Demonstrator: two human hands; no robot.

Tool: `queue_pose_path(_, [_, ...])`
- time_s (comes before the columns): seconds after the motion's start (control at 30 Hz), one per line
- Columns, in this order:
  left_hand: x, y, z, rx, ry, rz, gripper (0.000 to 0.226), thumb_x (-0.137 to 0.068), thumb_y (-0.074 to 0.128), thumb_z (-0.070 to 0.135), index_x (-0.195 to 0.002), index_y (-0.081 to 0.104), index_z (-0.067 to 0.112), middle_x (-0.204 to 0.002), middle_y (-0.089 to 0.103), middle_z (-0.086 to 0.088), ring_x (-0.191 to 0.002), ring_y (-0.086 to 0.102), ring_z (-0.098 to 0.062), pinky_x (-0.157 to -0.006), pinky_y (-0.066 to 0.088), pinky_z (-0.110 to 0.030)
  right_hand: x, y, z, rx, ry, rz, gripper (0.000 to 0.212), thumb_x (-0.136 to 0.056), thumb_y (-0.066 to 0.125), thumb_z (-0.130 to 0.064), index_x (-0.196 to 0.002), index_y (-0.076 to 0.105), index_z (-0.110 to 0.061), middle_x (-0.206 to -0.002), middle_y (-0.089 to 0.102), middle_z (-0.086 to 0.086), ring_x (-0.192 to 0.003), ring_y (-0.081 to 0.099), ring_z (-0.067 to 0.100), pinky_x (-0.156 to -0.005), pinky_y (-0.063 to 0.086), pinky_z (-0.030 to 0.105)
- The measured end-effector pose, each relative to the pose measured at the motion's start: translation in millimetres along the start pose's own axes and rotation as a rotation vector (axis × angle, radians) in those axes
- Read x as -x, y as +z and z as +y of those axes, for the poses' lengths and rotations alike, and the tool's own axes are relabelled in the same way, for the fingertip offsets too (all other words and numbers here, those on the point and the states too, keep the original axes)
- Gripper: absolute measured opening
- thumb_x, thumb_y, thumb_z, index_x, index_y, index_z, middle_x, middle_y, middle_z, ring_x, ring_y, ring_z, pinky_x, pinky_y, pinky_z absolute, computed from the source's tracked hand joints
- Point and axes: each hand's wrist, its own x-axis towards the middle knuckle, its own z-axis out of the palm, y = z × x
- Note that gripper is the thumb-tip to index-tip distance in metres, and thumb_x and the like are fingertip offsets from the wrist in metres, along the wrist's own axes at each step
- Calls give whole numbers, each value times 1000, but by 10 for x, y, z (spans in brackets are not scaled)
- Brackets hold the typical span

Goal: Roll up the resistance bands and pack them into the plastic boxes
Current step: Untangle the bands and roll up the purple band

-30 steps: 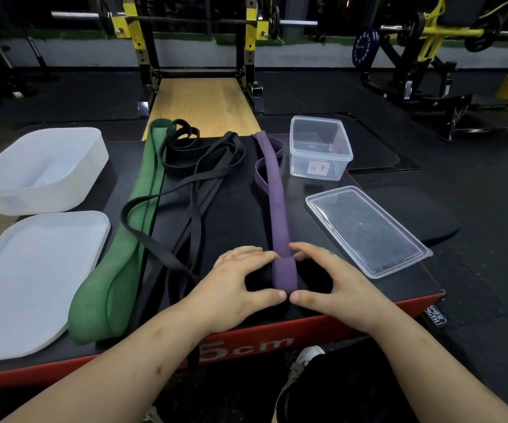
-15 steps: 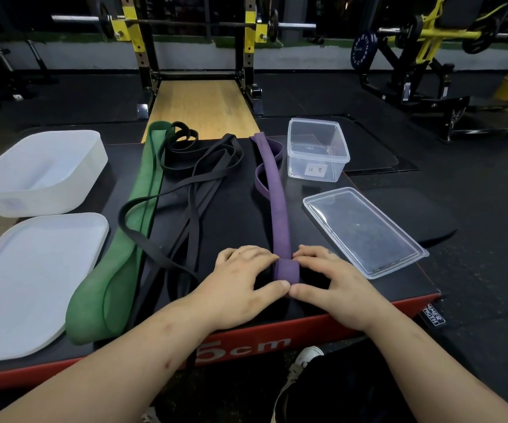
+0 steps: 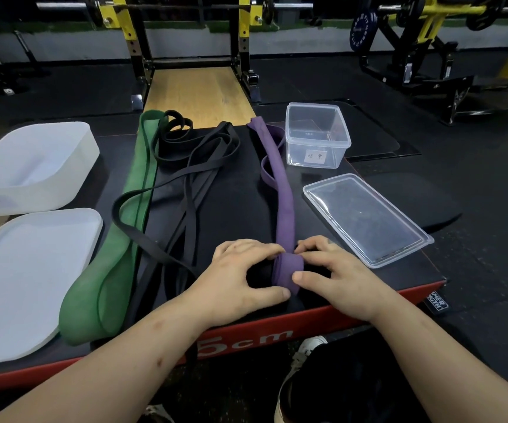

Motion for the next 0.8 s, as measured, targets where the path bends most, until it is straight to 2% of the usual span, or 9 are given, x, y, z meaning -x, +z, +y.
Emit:
queue_pose_path(0.07, [-13, 5, -7, 30, -52, 2, 67, -78, 81, 55, -138, 56, 42, -127, 44, 35, -125, 19, 28, -118, 14, -22, 15, 21, -12, -3, -21, 32, 47, -80, 59, -69, -117, 70, -43, -124, 56, -23, -130, 49, -1, -105, 33, 11])
queue_pose_path(0.17, [-28, -1, 9, 47, -121, 1, 70, -78, 79, 58, -141, 55, 40, -134, 40, 29, -134, 21, 15, -119, 12, -22, 50, 4, -21, -56, -49, 95, 51, -79, 67, -63, -127, 61, -48, -129, 61, -23, -130, 53, 0, -110, 39, 24])
queue_pose_path(0.27, [-51, -2, 9, 70, -140, -5, 65, -81, 78, 55, -140, 57, 36, -128, 38, 35, -123, 18, 29, -117, 12, -21, 80, -26, -18, -76, -57, 71, 63, -73, 77, -59, -132, 56, -50, -131, 62, -22, -131, 54, 1, -110, 40, 28])
queue_pose_path(0.33, [-68, 1, -11, 87, -142, -4, 62, -82, 77, 54, -138, 60, 34, -121, 37, 43, -120, 16, 33, -118, 14, -22, 83, -19, -13, -58, -63, 59, 73, -70, 82, -57, -136, 52, -51, -132, 61, -22, -131, 54, 1, -110, 40, 27])
queue_pose_path(0.4, [-77, 2, -22, 95, -126, -2, 62, -79, 73, 64, -133, 64, 33, -122, 40, 45, -127, 21, 28, -121, 17, -27, 77, 0, -4, -28, -75, 58, 75, -70, 85, -54, -138, 54, -49, -133, 59, -22, -132, 52, 2, -111, 40, 26])
queue_pose_path(0.53, [-80, 43, -44, 35, -64, -13, 70, -76, 48, 80, -125, 70, 34, -132, 51, 32, -137, 25, 13, -122, 16, -35, 63, 5, 0, 10, -86, 61, 66, -67, 83, -59, -128, 59, -48, -127, 57, -25, -129, 52, 1, -104, 38, 13])
queue_pose_path(0.63, [-74, 48, -35, -8, -50, -34, 70, -82, 41, 79, -130, 65, 35, -137, 50, 28, -136, 23, 15, -122, 14, -36, 45, 1, 32, 13, -54, 77, 72, -67, 77, -69, -131, 65, -38, -128, 56, -26, -130, 51, -3, -103, 34, 7])
queue_pose_path(0.73, [-34, 4, 10, 7, -87, -54, 64, -83, 59, 72, -141, 49, 46, -133, 45, 32, -126, 22, 15, -118, 19, -27, 26, -13, 37, 22, -26, 62, 73, -70, 70, -74, -133, 67, -36, -131, 56, -24, -131, 48, -6, -106, 34, 13])
queue_pose_path(0.8, [-10, -19, 25, 36, -99, -70, 73, -77, 75, 63, -142, 41, 54, -130, 44, 35, -126, 22, 14, -114, 19, -23, 19, -15, 25, 12, -15, 49, 68, -71, 68, -73, -130, 69, -38, -128, 57, -22, -129, 49, -5, -107, 35, 16])
